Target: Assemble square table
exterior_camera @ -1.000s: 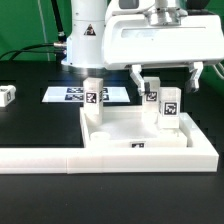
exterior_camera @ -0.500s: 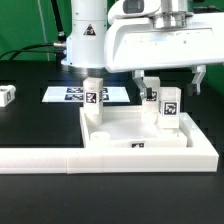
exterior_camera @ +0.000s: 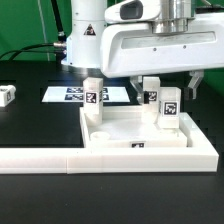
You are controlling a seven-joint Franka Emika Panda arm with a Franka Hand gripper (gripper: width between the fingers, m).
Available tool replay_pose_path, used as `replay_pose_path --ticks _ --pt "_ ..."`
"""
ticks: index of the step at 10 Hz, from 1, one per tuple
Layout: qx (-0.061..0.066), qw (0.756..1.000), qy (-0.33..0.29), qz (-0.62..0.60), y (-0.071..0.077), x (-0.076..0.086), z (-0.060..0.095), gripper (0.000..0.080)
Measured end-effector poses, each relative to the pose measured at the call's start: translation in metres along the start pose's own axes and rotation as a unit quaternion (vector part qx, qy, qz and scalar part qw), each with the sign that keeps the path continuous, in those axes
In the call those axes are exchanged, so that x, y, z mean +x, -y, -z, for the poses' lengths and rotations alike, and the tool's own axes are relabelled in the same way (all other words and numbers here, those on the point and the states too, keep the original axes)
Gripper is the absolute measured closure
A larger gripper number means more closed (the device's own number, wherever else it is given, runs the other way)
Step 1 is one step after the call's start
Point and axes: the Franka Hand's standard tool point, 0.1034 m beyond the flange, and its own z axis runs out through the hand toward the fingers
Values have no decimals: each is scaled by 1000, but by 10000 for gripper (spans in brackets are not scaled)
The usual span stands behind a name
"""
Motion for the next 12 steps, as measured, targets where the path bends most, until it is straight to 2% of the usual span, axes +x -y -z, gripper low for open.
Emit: replay_pose_path --ticks 1,2,3,4,6,8,12 --pt "0 1000 0 0 -1 0 0 305" --pt "0 1000 0 0 -1 0 0 453" --pt "0 1000 -1 0 -1 1 0 453" --pt "0 1000 -1 -6 -1 1 0 508" --pt "0 1000 -1 -17 -1 1 0 508" --pt "1 996 -2 -93 3 3 -1 508" --pt "2 966 -1 -259 11 3 -2 508"
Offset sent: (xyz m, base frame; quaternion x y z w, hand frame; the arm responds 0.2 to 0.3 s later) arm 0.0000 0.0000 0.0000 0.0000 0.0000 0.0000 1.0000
